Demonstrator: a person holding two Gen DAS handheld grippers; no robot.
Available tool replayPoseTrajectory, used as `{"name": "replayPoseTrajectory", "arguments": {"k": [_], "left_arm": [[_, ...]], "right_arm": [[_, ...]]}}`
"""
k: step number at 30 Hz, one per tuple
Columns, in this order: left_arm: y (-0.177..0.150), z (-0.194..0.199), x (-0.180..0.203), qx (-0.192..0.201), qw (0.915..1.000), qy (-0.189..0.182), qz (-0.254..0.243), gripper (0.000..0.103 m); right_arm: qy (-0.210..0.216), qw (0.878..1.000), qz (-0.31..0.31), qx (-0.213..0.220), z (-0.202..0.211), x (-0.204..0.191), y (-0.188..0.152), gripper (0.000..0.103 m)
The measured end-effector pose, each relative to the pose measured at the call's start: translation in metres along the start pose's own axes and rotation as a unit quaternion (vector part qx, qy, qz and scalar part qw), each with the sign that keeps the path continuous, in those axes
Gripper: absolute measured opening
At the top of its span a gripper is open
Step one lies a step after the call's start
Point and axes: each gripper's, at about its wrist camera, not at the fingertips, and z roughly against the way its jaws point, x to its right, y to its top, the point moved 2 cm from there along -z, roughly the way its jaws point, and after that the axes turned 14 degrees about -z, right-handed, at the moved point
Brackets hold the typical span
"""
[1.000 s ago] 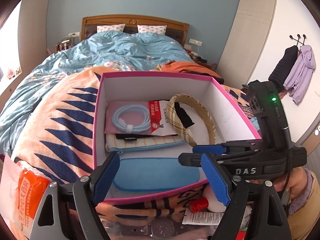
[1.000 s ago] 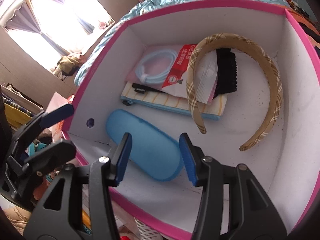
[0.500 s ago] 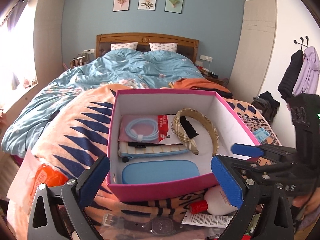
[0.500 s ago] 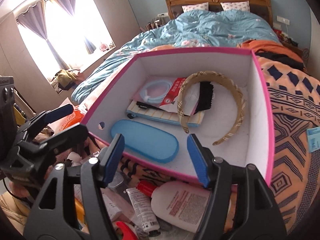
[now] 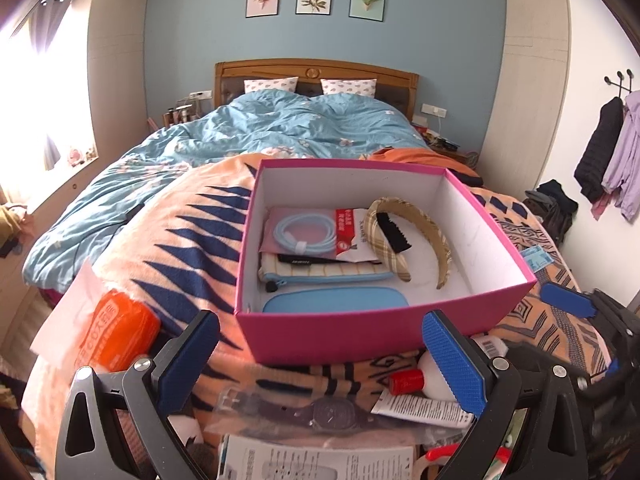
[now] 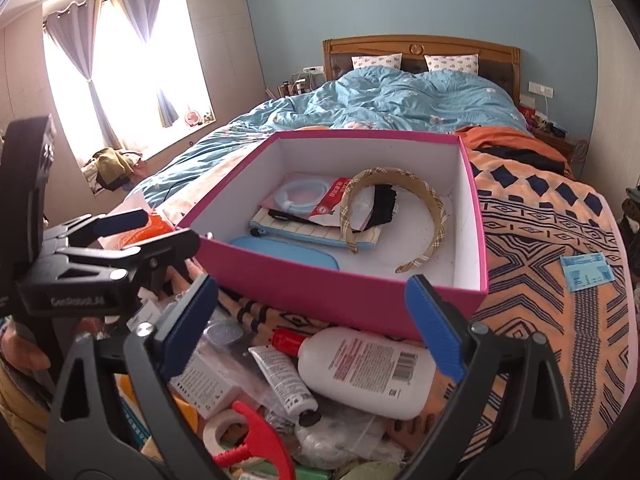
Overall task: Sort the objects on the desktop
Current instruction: 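Withdraw both grippers from the box back over the pile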
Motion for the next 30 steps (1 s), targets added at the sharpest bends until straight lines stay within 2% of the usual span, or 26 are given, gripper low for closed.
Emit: {"name": "replayPoseTrajectory", "arguments": {"k": [13, 22, 30], "left_arm": [[-0.016, 0.014, 0.012, -0.006, 0.9997, 0.022, -0.013, 0.103], [-0.027, 0.017, 0.025, -0.02, 0.9991, 0.026, -0.029, 0.103], [-0.03, 0.019, 0.032, -0.023, 0.9987, 0.035, -0.029, 0.103]], "right_arm": [[-0.018, 0.999, 0.028, 0.031, 0.021, -0.011, -0.02, 0.1], [-0.018, 0.999, 0.02, 0.017, 0.02, -0.006, -0.031, 0.1], [-0.019, 1.0, 0.012, 0.022, 0.024, 0.001, -0.032, 0.1]]}}
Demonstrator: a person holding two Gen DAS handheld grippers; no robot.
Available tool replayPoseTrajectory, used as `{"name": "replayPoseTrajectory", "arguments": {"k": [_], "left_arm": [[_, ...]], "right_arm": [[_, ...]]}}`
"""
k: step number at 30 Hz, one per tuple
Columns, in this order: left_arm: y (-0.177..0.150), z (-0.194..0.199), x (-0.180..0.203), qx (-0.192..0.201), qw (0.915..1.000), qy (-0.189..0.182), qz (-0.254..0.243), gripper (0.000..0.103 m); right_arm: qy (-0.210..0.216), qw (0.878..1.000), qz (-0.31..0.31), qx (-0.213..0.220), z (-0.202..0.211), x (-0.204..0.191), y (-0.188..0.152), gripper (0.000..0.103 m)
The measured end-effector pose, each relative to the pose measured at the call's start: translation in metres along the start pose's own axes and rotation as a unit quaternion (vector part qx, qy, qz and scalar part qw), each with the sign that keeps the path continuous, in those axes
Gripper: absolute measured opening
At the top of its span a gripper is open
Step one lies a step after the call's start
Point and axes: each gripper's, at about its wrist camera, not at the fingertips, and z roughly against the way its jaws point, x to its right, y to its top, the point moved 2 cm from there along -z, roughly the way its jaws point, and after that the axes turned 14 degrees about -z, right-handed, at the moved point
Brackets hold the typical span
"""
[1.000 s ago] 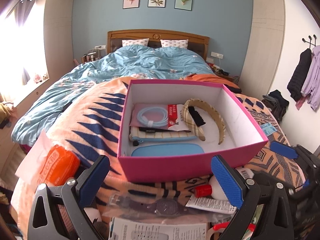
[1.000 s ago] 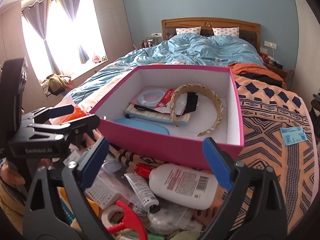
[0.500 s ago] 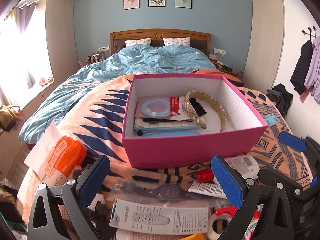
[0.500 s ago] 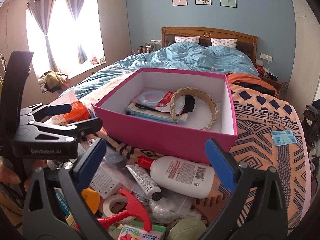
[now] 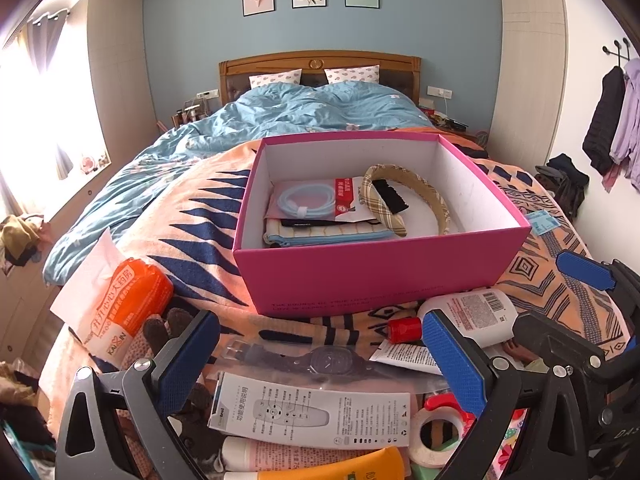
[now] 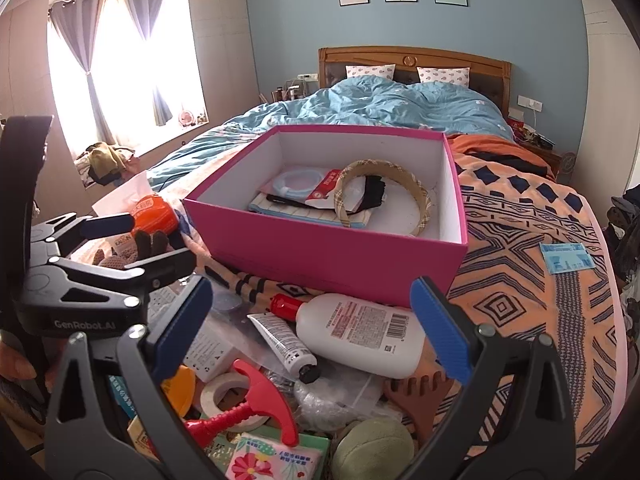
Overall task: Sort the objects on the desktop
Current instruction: 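Withdraw both grippers from the box back over the pile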
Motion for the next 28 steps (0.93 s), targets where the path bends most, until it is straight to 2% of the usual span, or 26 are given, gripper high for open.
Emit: {"name": "replayPoseTrajectory", "arguments": {"k": [17, 28], "left_arm": [[-0.003, -0.002, 0.001, -0.005, 1.0, 0.003, 0.007, 0.103], [-0.005, -0.011, 0.004, -0.014, 0.9999, -0.009, 0.002, 0.103]], "right_arm": [[0.006, 1.0, -0.009, -0.011, -0.003, 0.007, -0.002, 0.1], [0.006, 1.0, -0.013, -0.013, -0.004, 0.008, -0.002, 0.1]]}}
